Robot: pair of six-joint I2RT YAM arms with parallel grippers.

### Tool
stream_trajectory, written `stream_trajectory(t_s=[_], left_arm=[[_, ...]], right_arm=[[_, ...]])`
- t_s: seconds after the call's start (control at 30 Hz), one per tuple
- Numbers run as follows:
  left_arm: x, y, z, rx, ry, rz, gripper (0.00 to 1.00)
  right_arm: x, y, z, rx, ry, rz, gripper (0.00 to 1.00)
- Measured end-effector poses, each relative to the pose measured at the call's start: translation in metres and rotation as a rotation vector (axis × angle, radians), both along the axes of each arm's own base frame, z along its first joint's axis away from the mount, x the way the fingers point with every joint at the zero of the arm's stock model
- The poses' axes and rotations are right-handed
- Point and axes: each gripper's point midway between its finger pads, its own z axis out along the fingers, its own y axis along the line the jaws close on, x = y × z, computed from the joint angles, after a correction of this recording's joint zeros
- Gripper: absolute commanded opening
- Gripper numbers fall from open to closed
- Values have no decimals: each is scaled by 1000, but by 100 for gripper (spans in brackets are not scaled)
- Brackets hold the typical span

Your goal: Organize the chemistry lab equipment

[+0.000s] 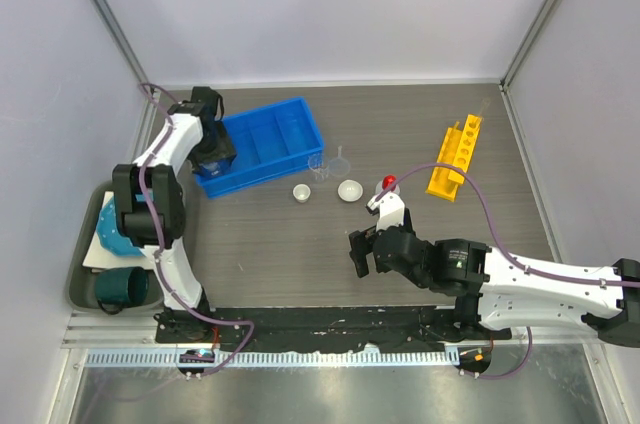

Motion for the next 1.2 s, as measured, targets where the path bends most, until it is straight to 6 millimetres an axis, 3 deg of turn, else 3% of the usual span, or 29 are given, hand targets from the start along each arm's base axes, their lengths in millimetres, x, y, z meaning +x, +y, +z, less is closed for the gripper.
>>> stream_trajectory(t_s=[0.17, 0.37, 0.53, 0.67, 0.93, 1.2], left_arm=[[-8, -3, 26, -21, -37, 2, 75], [-22, -12, 79, -16, -160, -7, 75], [-38, -48, 121, -9, -264, -99, 75], [-53, -82, 141, -36, -317, -176, 75], [-84, -115, 163, -77, -379, -246, 73], [-104, -101, 188, -66, -466, -212, 72]], right_arm=[[0, 0, 0, 0, 0, 1, 95], [0, 0, 0, -2, 0, 0, 95], [2, 1, -1, -24, -5, -6, 96], [11, 10, 13, -44, -32, -16, 100], [45, 51, 49, -71, -85, -16, 100], [128, 82, 50, -8, 16, -14, 100]])
